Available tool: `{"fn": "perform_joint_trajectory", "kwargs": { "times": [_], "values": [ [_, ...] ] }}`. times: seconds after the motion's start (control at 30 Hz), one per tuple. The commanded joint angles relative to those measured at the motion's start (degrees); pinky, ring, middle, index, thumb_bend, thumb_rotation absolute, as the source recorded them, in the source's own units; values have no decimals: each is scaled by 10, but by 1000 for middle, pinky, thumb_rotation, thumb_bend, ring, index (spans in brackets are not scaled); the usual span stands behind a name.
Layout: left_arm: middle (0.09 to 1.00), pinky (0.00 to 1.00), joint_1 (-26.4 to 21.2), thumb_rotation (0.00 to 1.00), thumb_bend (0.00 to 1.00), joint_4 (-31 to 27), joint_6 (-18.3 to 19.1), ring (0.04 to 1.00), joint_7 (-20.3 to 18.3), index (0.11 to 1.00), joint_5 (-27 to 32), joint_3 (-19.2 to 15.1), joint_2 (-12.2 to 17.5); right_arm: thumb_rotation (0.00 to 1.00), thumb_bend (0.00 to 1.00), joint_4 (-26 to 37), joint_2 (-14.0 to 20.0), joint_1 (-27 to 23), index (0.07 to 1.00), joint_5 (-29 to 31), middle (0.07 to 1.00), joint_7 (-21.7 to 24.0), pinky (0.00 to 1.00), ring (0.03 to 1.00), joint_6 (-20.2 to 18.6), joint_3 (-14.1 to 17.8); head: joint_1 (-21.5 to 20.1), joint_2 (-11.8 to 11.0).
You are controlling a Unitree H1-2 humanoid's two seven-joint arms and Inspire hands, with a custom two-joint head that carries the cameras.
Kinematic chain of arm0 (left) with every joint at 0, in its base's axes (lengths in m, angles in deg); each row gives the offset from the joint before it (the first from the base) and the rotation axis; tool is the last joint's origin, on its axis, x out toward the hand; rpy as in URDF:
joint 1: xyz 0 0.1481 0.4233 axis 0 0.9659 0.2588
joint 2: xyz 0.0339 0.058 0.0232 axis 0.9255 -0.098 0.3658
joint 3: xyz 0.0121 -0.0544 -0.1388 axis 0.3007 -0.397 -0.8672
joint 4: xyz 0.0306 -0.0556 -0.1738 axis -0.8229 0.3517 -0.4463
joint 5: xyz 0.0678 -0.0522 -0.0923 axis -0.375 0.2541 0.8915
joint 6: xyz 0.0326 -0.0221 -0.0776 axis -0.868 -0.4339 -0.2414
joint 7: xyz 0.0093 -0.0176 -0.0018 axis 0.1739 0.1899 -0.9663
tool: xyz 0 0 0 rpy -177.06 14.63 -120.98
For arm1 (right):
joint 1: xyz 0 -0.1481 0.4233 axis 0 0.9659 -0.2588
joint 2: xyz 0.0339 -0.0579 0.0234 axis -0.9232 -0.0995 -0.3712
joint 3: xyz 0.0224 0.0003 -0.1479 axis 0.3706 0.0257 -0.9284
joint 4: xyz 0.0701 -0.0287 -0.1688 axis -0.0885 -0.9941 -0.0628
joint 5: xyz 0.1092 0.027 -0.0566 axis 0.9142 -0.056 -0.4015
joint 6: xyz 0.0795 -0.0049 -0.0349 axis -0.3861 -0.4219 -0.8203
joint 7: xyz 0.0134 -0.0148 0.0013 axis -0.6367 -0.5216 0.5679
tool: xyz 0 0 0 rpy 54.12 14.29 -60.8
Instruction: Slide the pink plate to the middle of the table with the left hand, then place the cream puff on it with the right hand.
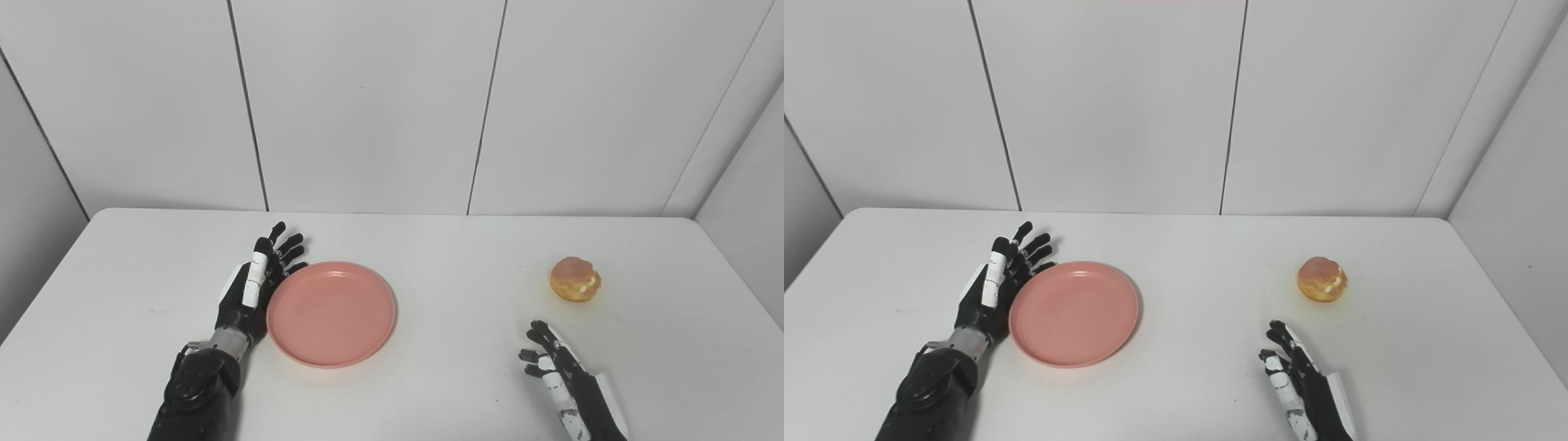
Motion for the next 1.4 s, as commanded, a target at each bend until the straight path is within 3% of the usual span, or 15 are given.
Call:
{"fn": "perform_joint_trajectory", "kwargs": {
  "times": [0.0,0.37,0.7,0.87,1.17,1.37],
  "values": [
    [920,804,-2,959,996,-3,24,915,-2,989,-6,6,-1,1000,794,-3,-11,7,885,-3,877,27,734,790,-39,-25,-2,1],
    [895,915,-1,949,993,-6,22,930,8,994,-16,12,-25,1000,814,-3,-25,3,885,-22,876,24,715,778,-45,-35,-45,6],
    [877,815,3,935,958,-10,8,897,38,981,-46,15,-45,1000,824,3,-31,-1,890,-28,885,25,732,790,-58,-43,-62,12],
    [874,791,7,968,972,-17,0,887,43,977,-70,28,-46,1000,811,-4,-41,-3,888,-39,883,18,700,777,-50,-49,-94,11],
    [892,806,-4,974,971,-5,-8,908,28,981,-68,34,-44,1000,790,-21,-57,-14,882,-57,877,12,693,779,-47,-54,-139,5],
    [897,834,-10,954,963,-1,-6,911,17,980,-57,33,-43,1000,818,-31,-62,-20,885,-61,886,14,721,789,-45,-56,-148,4]
  ]
}}
